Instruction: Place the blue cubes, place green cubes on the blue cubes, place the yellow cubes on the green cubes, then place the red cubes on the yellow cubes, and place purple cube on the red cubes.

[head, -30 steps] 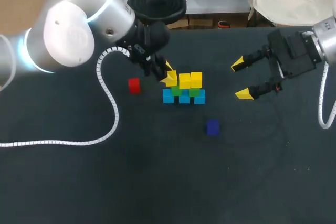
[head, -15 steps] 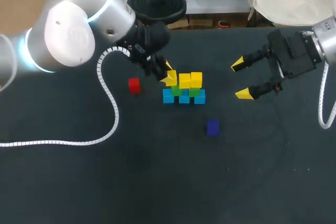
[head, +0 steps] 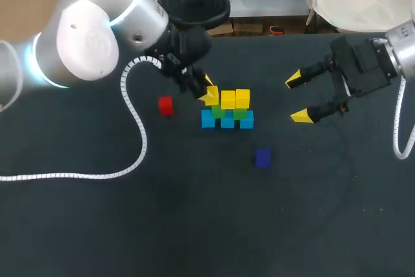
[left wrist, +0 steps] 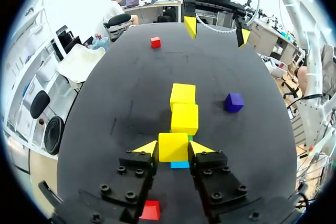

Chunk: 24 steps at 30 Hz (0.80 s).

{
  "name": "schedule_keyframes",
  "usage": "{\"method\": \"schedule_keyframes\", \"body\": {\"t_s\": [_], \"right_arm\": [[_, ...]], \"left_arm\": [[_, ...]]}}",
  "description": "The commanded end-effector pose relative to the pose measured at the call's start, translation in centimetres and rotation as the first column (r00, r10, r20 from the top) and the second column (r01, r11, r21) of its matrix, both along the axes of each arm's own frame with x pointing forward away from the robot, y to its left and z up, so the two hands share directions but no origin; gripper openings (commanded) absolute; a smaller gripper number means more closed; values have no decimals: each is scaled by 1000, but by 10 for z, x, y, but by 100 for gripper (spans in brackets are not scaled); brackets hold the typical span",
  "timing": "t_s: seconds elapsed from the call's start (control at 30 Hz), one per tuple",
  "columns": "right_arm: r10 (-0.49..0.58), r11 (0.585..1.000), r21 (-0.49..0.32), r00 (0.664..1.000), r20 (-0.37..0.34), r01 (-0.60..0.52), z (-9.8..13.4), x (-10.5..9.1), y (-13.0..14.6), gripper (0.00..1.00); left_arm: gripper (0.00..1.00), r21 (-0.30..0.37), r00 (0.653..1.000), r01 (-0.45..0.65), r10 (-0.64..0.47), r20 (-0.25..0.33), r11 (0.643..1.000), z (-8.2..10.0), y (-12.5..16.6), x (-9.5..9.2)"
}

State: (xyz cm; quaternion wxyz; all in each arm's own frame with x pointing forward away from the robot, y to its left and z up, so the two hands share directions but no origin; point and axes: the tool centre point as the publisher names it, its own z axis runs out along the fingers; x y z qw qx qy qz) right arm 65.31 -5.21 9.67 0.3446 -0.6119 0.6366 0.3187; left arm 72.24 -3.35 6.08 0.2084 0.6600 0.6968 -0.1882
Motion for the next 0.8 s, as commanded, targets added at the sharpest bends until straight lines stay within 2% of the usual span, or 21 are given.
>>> {"method": "schedule_keyframes", "body": {"t_s": [0.03, 0.23, 0.8], "right_arm": [[0, 1000, 1, 1000, 1, 0, 0, 0, 0, 100], [0, 1000, 1, 1000, 1, 0, 0, 0, 0, 100], [0, 1000, 1, 1000, 1, 0, 0, 0, 0, 100]], "left_arm": [[0, 17, 1000, 2, -2, 15, 1000, 8, 1, -3], [0, 26, 999, 10, -11, 33, 1000, 17, 3, -6], [0, 36, 999, 29, -30, 30, 999, 15, -4, -8]]}}
